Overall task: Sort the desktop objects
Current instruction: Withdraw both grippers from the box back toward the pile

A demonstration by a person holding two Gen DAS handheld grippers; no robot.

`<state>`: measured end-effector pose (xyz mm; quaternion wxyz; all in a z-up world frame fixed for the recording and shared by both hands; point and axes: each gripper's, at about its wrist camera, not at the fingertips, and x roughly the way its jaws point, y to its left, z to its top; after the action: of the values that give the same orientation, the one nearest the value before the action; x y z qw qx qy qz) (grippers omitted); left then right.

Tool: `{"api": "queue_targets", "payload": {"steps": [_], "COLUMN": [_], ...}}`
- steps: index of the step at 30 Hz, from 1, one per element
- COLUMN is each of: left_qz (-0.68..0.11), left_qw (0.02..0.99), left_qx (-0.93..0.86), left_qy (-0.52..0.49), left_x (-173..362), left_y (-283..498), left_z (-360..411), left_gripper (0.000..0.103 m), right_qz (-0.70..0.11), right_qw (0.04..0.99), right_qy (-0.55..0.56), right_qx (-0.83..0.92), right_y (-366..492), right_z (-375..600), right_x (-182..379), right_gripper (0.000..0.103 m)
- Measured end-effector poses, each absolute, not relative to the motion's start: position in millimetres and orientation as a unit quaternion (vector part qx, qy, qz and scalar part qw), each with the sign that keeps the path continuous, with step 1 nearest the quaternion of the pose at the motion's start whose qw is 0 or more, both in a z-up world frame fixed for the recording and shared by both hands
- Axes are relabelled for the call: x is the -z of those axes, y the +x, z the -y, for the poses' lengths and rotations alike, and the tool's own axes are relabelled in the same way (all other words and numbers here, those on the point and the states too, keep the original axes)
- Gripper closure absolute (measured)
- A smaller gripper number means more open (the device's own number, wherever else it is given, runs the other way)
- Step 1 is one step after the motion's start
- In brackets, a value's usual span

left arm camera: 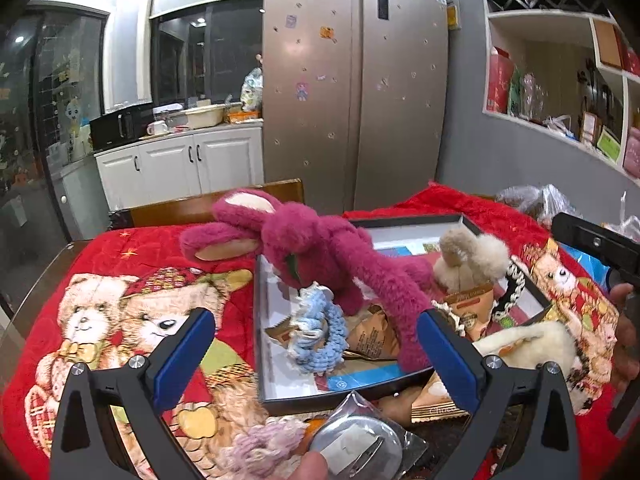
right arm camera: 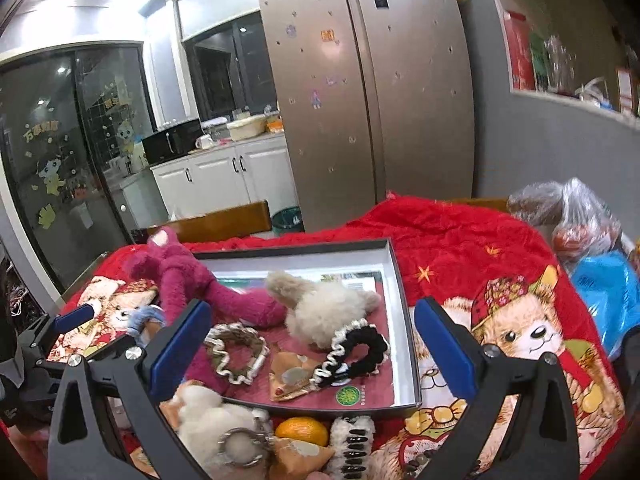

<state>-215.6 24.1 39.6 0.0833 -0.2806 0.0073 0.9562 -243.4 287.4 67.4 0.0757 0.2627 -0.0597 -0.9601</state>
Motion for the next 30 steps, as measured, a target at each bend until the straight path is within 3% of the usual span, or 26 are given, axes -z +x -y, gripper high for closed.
{"api": "queue_targets", "payload": {"steps": [8,15,23,30], "left_qz": [-0.016,-0.017,-0.036,-0.058], "left_qw": [0.070,0.077,0.082,0.126], "left_qx": [-0.968,-0.967,-0.964,-0.949], "left_qy": [-0.240,-0.244,-0.250,-0.283], "left_x": [-80.0,-79.5,-56.5,-21.3], "left_y": [-171.3,-118.9,-86.6,-85.5], "left_z": [-2.6,16.9,12.8,-17.2], "left_gripper": [0.000,0.000,0.000,0.000], "right_qz": [0.011,0.027,0.048,0.027], "right_qw": [0.090,0.138,0.145,0.131], "right_qy": [0.187,0.162,0.175,0.206], "right_qx": [0.978,0.977,0.973,0.969], "right_y": [-184.3,-135.3,-98.5,-79.7], "right_z": [-250.4,-224.9,-218.7,-232.6], "right_x": [-118.7,-136.7,-115.3,-54.4], "right_gripper": [0.000,0.000,0.000,0.000]}}
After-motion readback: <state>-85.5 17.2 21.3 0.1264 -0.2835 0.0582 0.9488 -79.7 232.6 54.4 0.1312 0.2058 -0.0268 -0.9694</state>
